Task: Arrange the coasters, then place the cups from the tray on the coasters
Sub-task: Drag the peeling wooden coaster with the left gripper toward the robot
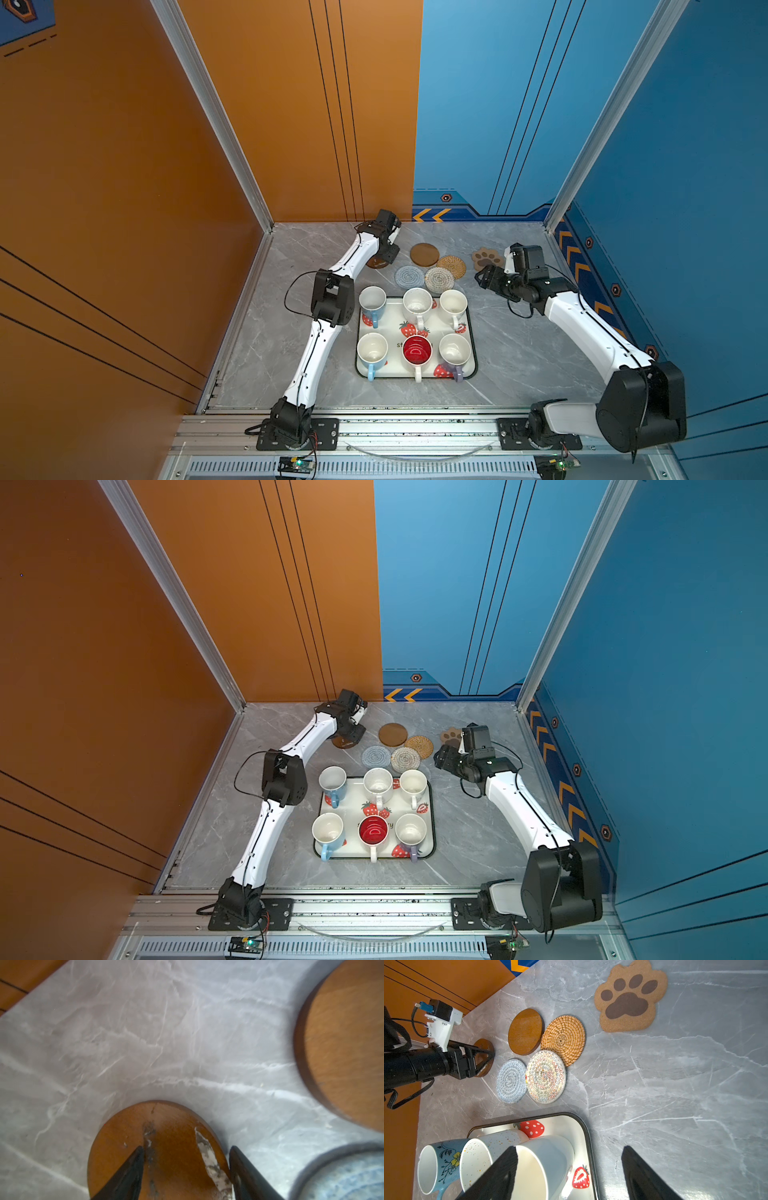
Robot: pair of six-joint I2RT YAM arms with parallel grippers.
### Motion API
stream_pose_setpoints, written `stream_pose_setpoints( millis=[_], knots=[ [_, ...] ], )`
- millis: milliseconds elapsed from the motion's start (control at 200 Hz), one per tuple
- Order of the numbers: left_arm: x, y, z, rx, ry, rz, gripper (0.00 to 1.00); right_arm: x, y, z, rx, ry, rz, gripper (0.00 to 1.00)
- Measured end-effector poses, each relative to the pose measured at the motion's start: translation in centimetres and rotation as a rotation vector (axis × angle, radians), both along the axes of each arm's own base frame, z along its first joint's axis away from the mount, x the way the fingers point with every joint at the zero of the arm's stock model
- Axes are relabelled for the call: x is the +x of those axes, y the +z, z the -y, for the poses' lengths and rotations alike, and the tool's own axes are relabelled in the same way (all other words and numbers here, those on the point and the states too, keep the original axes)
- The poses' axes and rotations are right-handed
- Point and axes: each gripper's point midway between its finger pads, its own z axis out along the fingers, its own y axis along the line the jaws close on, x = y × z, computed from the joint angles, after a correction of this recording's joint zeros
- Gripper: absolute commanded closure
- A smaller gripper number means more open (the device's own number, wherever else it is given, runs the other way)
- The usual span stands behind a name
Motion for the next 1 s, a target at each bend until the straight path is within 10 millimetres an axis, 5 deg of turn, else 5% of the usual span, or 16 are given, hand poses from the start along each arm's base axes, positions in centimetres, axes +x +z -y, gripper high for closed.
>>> stream_pose_setpoints(
  millis=[496, 997],
  knots=[
    [-0.8, -0.1, -5.6, 0.096, 0.093, -0.043, 0.35, -0.1, 0.3, -0.9, 0.007, 0.025, 0.005, 0.22],
    [-1.3, 0.0, -8.9, 0.124, 0.143, -0.068, 0.36, -0.2, 0.8, -1.6, 0.008, 0.045, 0.014, 0.22]
  ],
)
